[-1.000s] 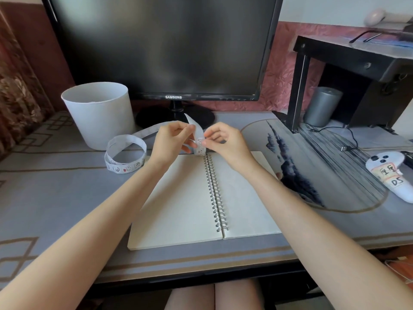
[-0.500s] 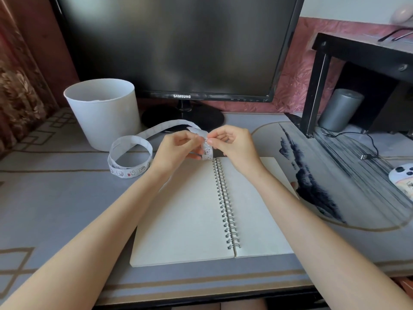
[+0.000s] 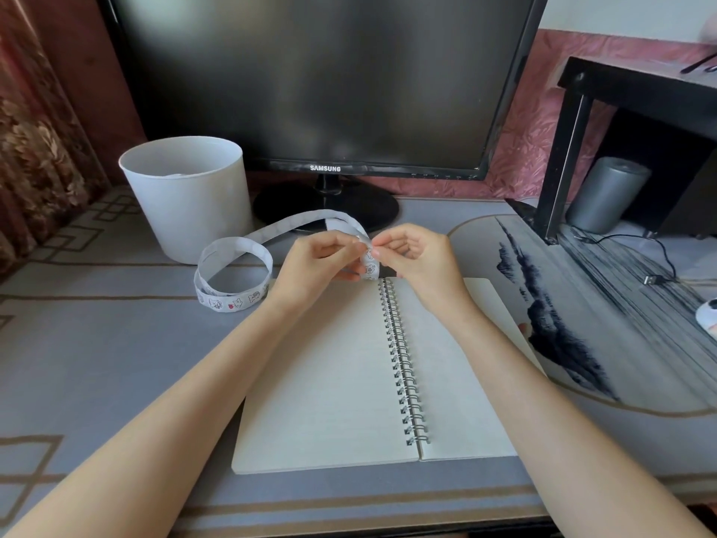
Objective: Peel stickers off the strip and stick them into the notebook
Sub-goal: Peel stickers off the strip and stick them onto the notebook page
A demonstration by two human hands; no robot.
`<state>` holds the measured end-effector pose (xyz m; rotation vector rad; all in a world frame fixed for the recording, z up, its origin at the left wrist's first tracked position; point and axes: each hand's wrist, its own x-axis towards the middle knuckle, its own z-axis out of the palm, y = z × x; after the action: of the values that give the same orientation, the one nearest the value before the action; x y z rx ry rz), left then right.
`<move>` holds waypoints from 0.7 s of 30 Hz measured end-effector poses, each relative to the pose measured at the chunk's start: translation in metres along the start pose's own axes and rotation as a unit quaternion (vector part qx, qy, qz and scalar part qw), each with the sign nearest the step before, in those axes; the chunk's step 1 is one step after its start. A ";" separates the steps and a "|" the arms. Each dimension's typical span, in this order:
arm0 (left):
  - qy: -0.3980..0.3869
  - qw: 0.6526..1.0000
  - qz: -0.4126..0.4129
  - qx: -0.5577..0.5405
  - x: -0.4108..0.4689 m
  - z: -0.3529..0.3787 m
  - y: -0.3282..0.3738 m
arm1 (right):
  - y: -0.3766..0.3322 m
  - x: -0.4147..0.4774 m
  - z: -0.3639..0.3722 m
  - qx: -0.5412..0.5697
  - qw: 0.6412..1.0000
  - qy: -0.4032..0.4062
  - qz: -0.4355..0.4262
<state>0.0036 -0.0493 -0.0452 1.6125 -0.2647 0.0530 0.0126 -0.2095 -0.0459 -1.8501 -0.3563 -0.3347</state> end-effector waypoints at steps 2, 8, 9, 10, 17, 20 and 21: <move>-0.001 1.000 -0.001 0.001 0.000 0.001 0.000 | 0.000 0.000 -0.001 0.001 1.000 0.001 -0.001; 0.001 1.000 0.013 0.018 -0.002 0.001 -0.001 | 0.000 -0.001 -0.002 0.004 1.000 -0.004 0.004; -0.001 1.000 0.015 0.016 -0.002 0.000 -0.001 | 0.000 -0.001 -0.002 0.004 1.000 -0.004 0.004; -0.001 1.000 0.015 0.015 -0.002 0.000 -0.001 | 0.000 -0.001 -0.002 0.005 1.000 -0.004 0.004; -0.010 1.000 0.008 0.014 -0.002 0.001 -0.002 | 0.003 -0.001 -0.003 -0.003 1.000 -0.013 0.013; -0.003 1.000 0.006 0.020 -0.002 0.003 -0.002 | 0.005 -0.001 -0.002 -0.019 0.999 -0.020 0.016; 0.002 1.000 0.002 0.017 -0.003 0.003 -0.002 | 0.005 -0.002 -0.002 -0.029 0.999 -0.025 0.015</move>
<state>0.0009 -0.0522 -0.0476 1.6460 -0.2654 0.0654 0.0131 -0.2134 -0.0507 -1.9220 -0.3571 -0.2808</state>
